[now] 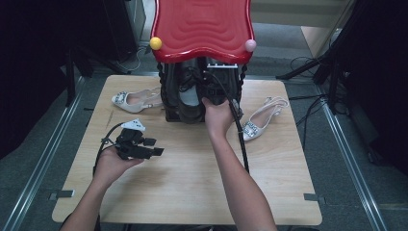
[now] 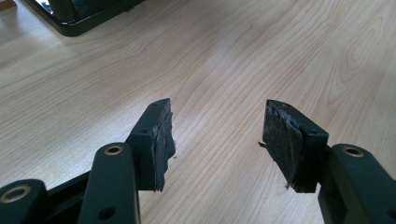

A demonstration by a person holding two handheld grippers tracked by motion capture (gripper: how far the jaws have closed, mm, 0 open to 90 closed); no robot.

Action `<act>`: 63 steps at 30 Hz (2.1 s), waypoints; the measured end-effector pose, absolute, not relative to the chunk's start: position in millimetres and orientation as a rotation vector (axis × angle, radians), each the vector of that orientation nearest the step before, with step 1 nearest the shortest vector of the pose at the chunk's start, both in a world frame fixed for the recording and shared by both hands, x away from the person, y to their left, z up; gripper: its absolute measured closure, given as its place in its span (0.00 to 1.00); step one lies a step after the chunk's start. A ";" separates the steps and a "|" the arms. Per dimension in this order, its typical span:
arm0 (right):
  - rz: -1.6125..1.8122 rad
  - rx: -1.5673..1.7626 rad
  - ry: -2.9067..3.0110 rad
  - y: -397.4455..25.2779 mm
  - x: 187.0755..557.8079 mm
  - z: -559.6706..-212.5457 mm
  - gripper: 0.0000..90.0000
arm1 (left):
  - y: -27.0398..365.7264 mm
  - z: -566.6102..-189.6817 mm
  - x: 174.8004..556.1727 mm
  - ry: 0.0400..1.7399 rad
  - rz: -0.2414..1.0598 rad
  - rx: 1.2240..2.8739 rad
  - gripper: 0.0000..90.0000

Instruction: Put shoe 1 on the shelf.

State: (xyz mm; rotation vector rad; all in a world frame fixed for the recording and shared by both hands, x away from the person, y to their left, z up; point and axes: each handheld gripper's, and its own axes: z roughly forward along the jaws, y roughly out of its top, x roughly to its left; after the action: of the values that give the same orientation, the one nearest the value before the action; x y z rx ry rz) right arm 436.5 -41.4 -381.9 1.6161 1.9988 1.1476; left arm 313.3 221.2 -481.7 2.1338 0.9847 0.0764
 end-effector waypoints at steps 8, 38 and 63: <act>1.146 1.556 2.023 -37.5 436.1 -383.8 0.79 | 221.5 -481.8 313.9 0.984 0.076 2.131 0.48; 1.405 1.207 2.268 -83.8 389.3 -359.3 0.52 | 217.3 -446.9 324.7 0.930 0.072 2.089 0.58; 1.433 1.017 2.471 -98.9 339.9 -397.9 0.52 | 194.7 -340.1 373.6 0.773 0.105 2.105 0.99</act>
State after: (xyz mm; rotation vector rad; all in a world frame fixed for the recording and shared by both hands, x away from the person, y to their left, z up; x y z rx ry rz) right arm 339.9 -98.9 -397.9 1.0168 2.4706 1.4327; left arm 373.6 194.7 -340.1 2.1048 0.7734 0.1052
